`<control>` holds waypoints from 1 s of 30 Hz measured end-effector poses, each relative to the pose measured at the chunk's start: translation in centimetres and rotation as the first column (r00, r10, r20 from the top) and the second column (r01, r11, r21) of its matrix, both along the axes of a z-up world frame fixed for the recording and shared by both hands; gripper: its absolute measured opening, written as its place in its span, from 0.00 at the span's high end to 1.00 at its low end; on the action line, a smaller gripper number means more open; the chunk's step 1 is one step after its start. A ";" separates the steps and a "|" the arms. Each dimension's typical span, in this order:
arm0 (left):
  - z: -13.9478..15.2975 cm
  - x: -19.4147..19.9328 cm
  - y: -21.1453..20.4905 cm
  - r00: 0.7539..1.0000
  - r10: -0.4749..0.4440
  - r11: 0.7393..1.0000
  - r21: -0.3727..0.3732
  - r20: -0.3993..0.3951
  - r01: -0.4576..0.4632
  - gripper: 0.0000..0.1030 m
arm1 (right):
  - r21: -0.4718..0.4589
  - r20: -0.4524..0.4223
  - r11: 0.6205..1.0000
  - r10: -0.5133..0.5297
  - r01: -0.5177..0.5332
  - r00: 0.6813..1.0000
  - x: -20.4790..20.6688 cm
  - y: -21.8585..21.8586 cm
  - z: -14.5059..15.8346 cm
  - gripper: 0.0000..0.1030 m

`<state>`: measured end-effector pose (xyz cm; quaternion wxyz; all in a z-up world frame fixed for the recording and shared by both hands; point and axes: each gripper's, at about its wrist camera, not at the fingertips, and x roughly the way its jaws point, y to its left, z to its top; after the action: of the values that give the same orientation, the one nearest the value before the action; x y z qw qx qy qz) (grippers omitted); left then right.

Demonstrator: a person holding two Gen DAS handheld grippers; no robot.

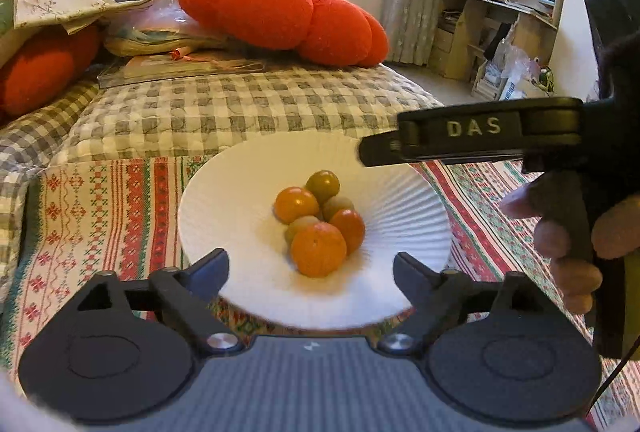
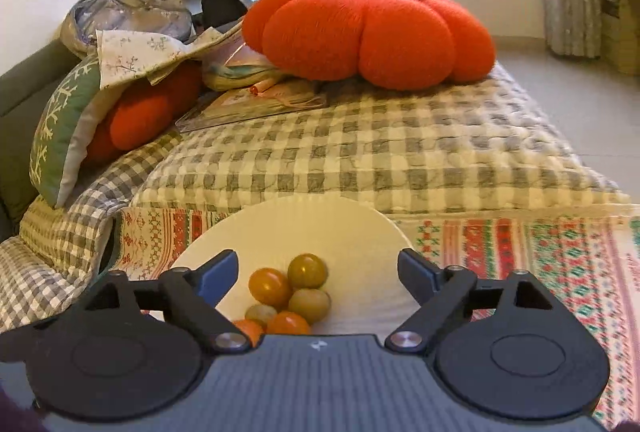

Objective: Organize fruits
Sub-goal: 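Open both tools to release the mandarin and green tomato on the plate, then withdraw both open tools from the plate back over the fruit pile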

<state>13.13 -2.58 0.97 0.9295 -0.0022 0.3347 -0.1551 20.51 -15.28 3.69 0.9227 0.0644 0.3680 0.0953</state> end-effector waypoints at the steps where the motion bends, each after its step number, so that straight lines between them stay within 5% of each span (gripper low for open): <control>1: 0.1 -0.2 0.1 1.000 -0.002 1.000 0.003 0.001 0.002 0.23 | -0.017 0.001 1.000 -0.014 0.014 1.000 -0.4 -0.2 0.1 0.14; 11: 0.8 -3.0 0.9 1.000 -0.003 1.000 0.028 -0.014 0.003 0.12 | -0.046 -0.012 0.997 -0.067 0.066 0.998 -3.8 -0.7 0.8 0.04; 30: 0.2 -8.3 2.9 0.999 -0.011 0.996 0.086 -0.031 0.014 0.12 | -0.143 -0.053 0.985 -0.100 0.091 0.994 -11.6 -0.4 0.6 0.00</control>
<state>4.85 0.32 1.20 0.9224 0.0375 0.3554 -0.1465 8.93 -15.67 4.27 0.9170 0.0197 0.3978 0.0227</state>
